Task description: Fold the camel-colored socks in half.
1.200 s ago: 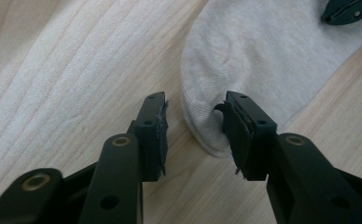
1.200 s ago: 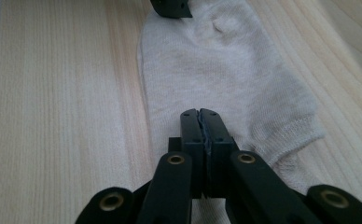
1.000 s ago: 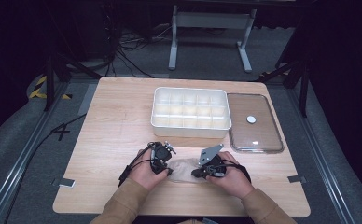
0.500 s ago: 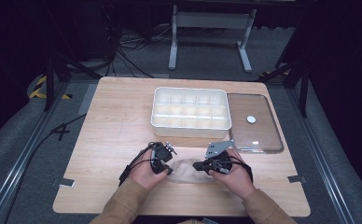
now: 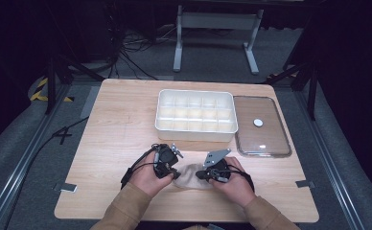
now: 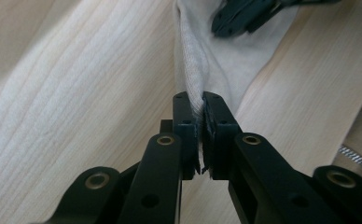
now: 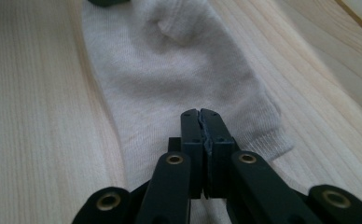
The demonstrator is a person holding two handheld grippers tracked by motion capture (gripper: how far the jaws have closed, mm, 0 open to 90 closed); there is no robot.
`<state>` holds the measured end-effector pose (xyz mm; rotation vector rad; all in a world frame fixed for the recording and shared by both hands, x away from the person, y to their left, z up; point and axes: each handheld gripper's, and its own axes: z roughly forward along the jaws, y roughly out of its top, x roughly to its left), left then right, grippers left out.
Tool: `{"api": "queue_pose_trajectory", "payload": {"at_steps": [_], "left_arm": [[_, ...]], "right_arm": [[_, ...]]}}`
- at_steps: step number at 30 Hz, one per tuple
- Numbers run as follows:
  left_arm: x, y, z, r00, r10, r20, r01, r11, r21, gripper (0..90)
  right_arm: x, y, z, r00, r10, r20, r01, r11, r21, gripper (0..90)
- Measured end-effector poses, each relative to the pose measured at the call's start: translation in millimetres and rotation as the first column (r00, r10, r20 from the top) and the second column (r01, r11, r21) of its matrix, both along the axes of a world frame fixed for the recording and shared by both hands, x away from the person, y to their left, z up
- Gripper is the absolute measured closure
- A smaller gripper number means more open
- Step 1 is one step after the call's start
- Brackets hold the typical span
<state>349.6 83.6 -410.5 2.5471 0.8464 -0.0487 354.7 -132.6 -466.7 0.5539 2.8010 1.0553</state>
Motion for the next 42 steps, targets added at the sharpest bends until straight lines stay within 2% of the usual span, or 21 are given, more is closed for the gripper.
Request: {"api": "queue_pose_trajectory", "payload": {"at_steps": [3,10,15,17,20,21,24,25,26,27,28,30,32,39,42], "left_arm": [[-3.4,0.4,8.2,0.9997,-0.011,0.022,0.012,0.9992,-0.039,85.1],[-7.7,-3.1,14.9,0.9982,-0.043,0.041,0.046,0.9951,-0.088,85.1],[-8.7,-4.2,15.9,0.9983,-0.045,0.038,0.048,0.9949,-0.089,85.1],[-8.1,-2.9,16.0,0.9988,-0.042,0.025,0.043,0.9957,-0.082,85.1],[-8.5,-1.1,17.6,0.9994,-0.030,0.015,0.031,0.9959,-0.085,85.0],[-8.1,-0.9,18.3,0.9994,-0.030,0.015,0.031,0.9962,-0.081,85.0],[-7.2,-2.6,20.8,0.9996,-0.025,0.008,0.026,0.9966,-0.078,85.0],[-7.2,-2.6,20.8,0.9996,-0.025,0.008,0.026,0.9966,-0.078,84.9],[-5.9,-4.4,21.7,0.9995,-0.032,0.008,0.032,0.9963,-0.080,84.9],[-4.5,-7.2,21.9,0.9993,-0.036,-0.007,0.035,0.9958,-0.085,84.8],[-4.5,-7.2,21.9,0.9993,-0.036,-0.007,0.035,0.9958,-0.085,84.7],[-2.1,-10.0,20.9,0.9986,-0.048,-0.020,0.046,0.9950,-0.089,84.6],[0.4,-13.1,20.5,0.9981,-0.054,-0.030,0.051,0.9937,-0.100,84.6],[5.4,-30.5,23.0,0.9962,-0.086,-0.007,0.084,0.9837,-0.159,84.6],[7.5,-35.8,21.8,0.9955,-0.094,-0.007,0.092,0.9824,-0.163,84.6]], "right_arm": [[-1.6,2.9,-0.7,0.9997,0.025,-0.002,-0.025,0.9996,0.010,89.3],[-3.4,9.4,-2.8,0.9978,0.066,0.012,-0.066,0.9974,0.027,89.2],[-5.2,13.0,-3.1,0.9960,0.089,0.013,-0.089,0.9953,0.039,87.4],[-5.4,8.5,1.8,0.9966,0.078,0.026,-0.079,0.9950,0.061,86.6],[-4.1,-5.8,20.9,0.9976,0.048,0.050,-0.051,0.9960,0.073,87.5],[-3.4,-11.8,27.7,0.9981,0.032,0.053,-0.035,0.9972,0.066,87.6],[-3.3,-24.3,36.5,0.9999,-0.003,0.011,0.003,1.0000,0.006,87.7],[-3.9,-27.0,35.1,0.9999,-0.010,-0.004,0.010,0.9997,-0.025,87.8],[-3.9,-27.0,35.1,0.9999,-0.010,-0.004,0.010,0.9997,-0.025,87.8],[-4.9,-29.7,25.4,0.9988,-0.028,-0.041,0.024,0.9964,-0.082,88.0],[-4.4,-29.6,20.6,0.9984,-0.035,-0.044,0.031,0.9942,-0.103,88.0],[-3.6,-29.1,17.0,0.9981,-0.041,-0.045,0.035,0.9922,-0.119,88.4],[-1.7,-26.5,9.6,0.9983,-0.036,-0.046,0.031,0.9943,-0.102,89.1],[1.5,-34.8,0.7,0.9955,-0.025,-0.092,0.026,0.9996,0.011,89.3],[-0.3,-34.6,0.5,0.9974,-0.018,-0.070,0.018,0.9998,0.010,89.4]]}}
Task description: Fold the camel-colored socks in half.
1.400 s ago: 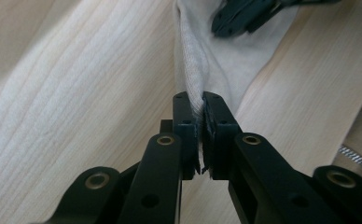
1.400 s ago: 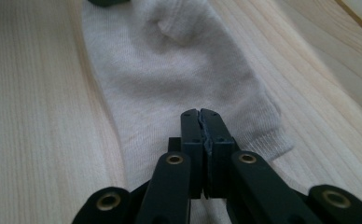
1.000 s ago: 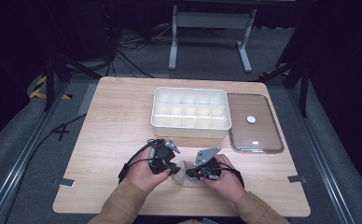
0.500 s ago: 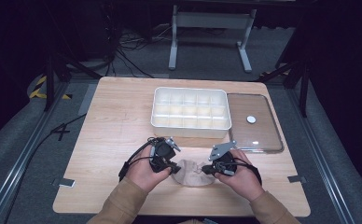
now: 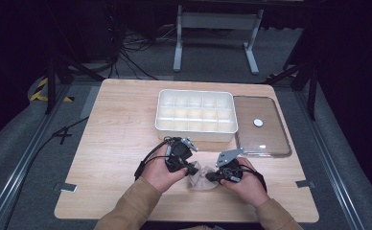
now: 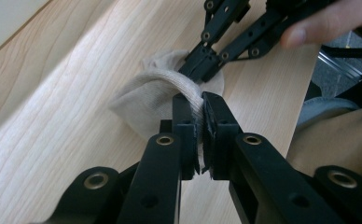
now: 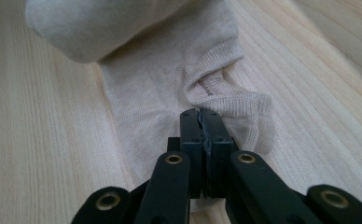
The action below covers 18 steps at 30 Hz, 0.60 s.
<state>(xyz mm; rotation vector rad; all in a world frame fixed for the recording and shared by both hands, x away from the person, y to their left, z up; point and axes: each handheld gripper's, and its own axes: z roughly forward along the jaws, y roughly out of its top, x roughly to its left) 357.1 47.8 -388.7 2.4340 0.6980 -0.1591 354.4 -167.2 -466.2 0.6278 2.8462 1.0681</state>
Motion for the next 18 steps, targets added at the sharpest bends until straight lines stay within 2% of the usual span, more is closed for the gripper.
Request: {"api": "queue_pose_trajectory", "payload": {"at_steps": [8,10,12,16,18], "left_arm": [[1.2,-12.1,-4.6,1.0000,-0.005,0.009,0.005,1.0000,-0.003,84.6],[1.9,-16.5,-8.8,0.9998,-0.020,0.007,0.020,0.9997,0.015,84.6],[2.9,-17.3,-10.8,0.9996,-0.028,0.005,0.028,0.9993,0.023,84.6],[5.4,-20.1,-17.6,0.9997,-0.024,0.010,0.024,0.9994,0.026,84.5],[6.4,-20.7,-21.4,0.9997,-0.024,-0.005,0.024,0.9992,0.031,84.5]], "right_arm": [[-2.9,5.7,-0.9,0.9996,0.021,0.017,-0.021,0.9998,0.007,89.4],[-3.7,8.8,-1.6,0.9991,0.041,0.013,-0.041,0.9990,0.020,89.4],[-4.0,9.4,-2.0,0.9993,0.034,0.014,-0.034,0.9992,0.022,89.4],[-2.7,8.3,-3.1,0.9995,0.031,0.011,-0.031,0.9989,0.036,89.4],[-4.1,9.4,-2.2,0.9993,0.033,0.018,-0.033,0.9991,0.027,89.2]]}}
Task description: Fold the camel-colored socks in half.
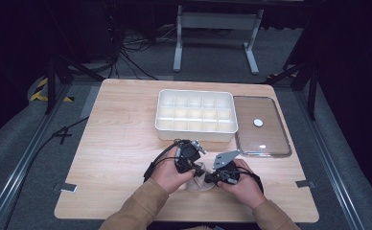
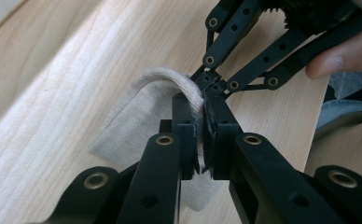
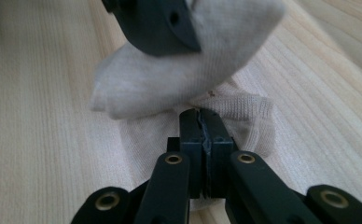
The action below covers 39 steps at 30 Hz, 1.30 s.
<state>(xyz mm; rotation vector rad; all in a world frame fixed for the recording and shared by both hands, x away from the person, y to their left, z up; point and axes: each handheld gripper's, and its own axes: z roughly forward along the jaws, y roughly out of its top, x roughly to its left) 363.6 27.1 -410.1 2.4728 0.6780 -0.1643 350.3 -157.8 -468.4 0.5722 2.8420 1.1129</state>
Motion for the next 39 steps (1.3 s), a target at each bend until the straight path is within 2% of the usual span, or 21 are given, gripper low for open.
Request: {"api": "queue_pose_trajectory", "payload": {"at_steps": [1,5,8,12,14,16,18,22,23,26,27,29,31,33,34,35,39], "left_arm": [[-0.2,-0.8,-2.0,1.0000,0.003,-0.008,-0.003,1.0000,0.000,84.4],[-1.0,-2.7,-4.5,0.9999,-0.008,-0.013,0.008,0.9999,0.008,84.4],[-0.9,-3.1,-4.9,0.9999,-0.001,-0.011,0.001,1.0000,0.008,84.2],[1.7,-2.3,-8.7,0.9997,0.022,-0.012,-0.022,0.9997,0.008,83.0],[3.0,-3.0,-11.3,0.9996,0.027,-0.010,-0.027,0.9996,0.002,78.2],[2.7,-4.4,-12.5,0.9997,0.025,-0.005,-0.025,0.9997,-0.002,70.8],[2.1,-5.5,-12.0,0.9998,0.015,-0.009,-0.016,0.9998,-0.013,67.3],[0.2,-4.2,-7.2,0.9999,0.012,0.002,-0.012,0.9995,-0.030,58.0],[-1.9,-2.4,-2.3,0.9997,0.004,0.022,-0.003,0.9991,-0.043,58.0],[-7.0,7.2,14.5,0.9974,-0.012,0.071,0.018,0.9959,-0.088,53.2],[-9.1,11.2,20.2,0.9963,-0.002,0.086,0.011,0.9945,-0.104,53.2],[-10.5,22.4,28.0,0.9930,0.003,0.118,0.010,0.9942,-0.107,53.6],[-9.5,31.6,26.6,0.9925,0.002,0.123,0.010,0.9954,-0.095,56.1],[-7.4,41.2,21.0,0.9908,0.018,0.134,-0.011,0.9982,-0.059,57.2],[-6.0,45.3,18.8,0.9908,0.024,0.133,-0.020,0.9992,-0.035,58.0],[-5.6,48.5,16.8,0.9918,0.039,0.122,-0.035,0.9989,-0.033,58.0],[-5.6,56.3,17.3,0.9931,0.060,0.101,-0.056,0.9977,-0.037,58.1]], "right_arm": [[-0.9,0.8,0.9,0.9998,0.006,0.018,-0.005,0.9999,-0.013,89.2],[-2.5,2.6,1.5,0.9997,0.006,0.022,-0.005,0.9998,-0.020,88.6],[-2.3,-1.3,3.8,0.9995,-0.026,0.019,0.026,0.9996,-0.011,82.7],[-3.0,-14.7,22.1,0.9943,-0.083,0.067,0.083,0.9965,-0.005,83.0],[-2.8,-22.4,31.6,0.9894,-0.108,0.097,0.107,0.9941,0.013,83.5],[-2.9,-29.2,39.5,0.9862,-0.127,0.107,0.123,0.9917,0.036,83.5],[-2.3,-34.7,44.4,0.9824,-0.147,0.115,0.141,0.9883,0.059,83.0],[-1.8,-38.3,45.2,0.9804,-0.161,0.114,0.154,0.9860,0.063,82.8],[-1.7,-39.0,45.1,0.9801,-0.164,0.111,0.158,0.9853,0.064,82.7],[-2.3,-40.2,47.5,0.9796,-0.164,0.116,0.155,0.9847,0.079,82.2],[-2.3,-40.2,47.5,0.9796,-0.164,0.116,0.155,0.9847,0.079,82.2],[-2.5,-41.1,50.3,0.9793,-0.166,0.115,0.155,0.9829,0.099,82.2],[-3.3,-40.0,52.7,0.9797,-0.165,0.113,0.152,0.9814,0.117,82.3],[-5.6,-35.1,55.8,0.9807,-0.154,0.120,0.138,0.9813,0.134,82.4],[-8.8,-26.8,58.8,0.9833,-0.132,0.125,0.112,0.9821,0.151,81.9],[-8.8,-26.8,58.8,0.9833,-0.132,0.125,0.112,0.9821,0.151,81.9],[-12.0,-6.3,58.7,0.9888,-0.080,0.126,0.060,0.9861,0.155,81.6]]}}
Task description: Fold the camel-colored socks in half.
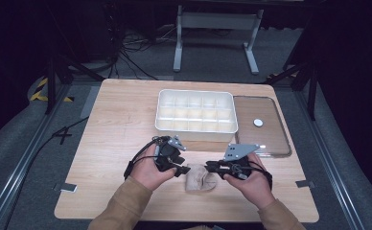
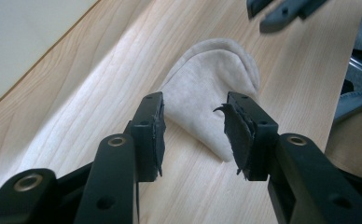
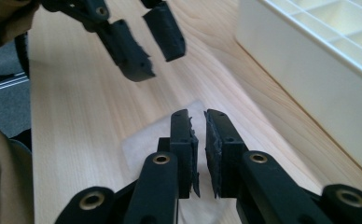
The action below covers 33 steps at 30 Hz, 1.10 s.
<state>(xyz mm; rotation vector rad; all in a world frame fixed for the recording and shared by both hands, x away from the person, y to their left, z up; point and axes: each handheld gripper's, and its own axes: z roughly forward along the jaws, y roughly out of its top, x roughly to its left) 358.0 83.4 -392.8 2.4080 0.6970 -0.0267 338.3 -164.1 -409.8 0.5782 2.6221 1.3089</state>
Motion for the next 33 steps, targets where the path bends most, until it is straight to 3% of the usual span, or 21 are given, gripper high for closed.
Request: {"api": "queue_pose_trajectory", "payload": {"at_steps": [6,10,16,28,33], "left_arm": [[-4.8,6.8,-3.1,0.9998,0.019,0.005,-0.019,0.9995,0.025,56.2],[-7.1,7.8,-4.8,0.9997,0.024,0.010,-0.024,0.9992,0.030,55.7],[-5.5,2.5,-9.7,0.9999,-0.011,0.012,0.011,0.9986,0.052,56.7],[0.2,-15.7,-14.5,0.9987,-0.051,0.008,0.051,0.9981,0.034,62.1],[3.8,-26.9,-23.5,0.9979,-0.065,-0.002,0.065,0.9956,0.067,74.2]], "right_arm": [[0.8,25.4,-12.3,0.9983,0.046,-0.036,-0.047,0.9987,-0.019,78.5],[2.5,31.0,-18.3,0.9983,0.037,-0.044,-0.039,0.9976,-0.057,77.4],[3.8,25.3,-22.2,0.9981,0.011,-0.060,-0.015,0.9971,-0.074,75.8],[-1.0,10.0,-27.0,0.9959,-0.030,-0.085,0.021,0.9943,-0.105,76.6],[-3.0,3.5,-31.4,0.9944,-0.041,-0.097,0.028,0.9914,-0.128,76.7]]}}
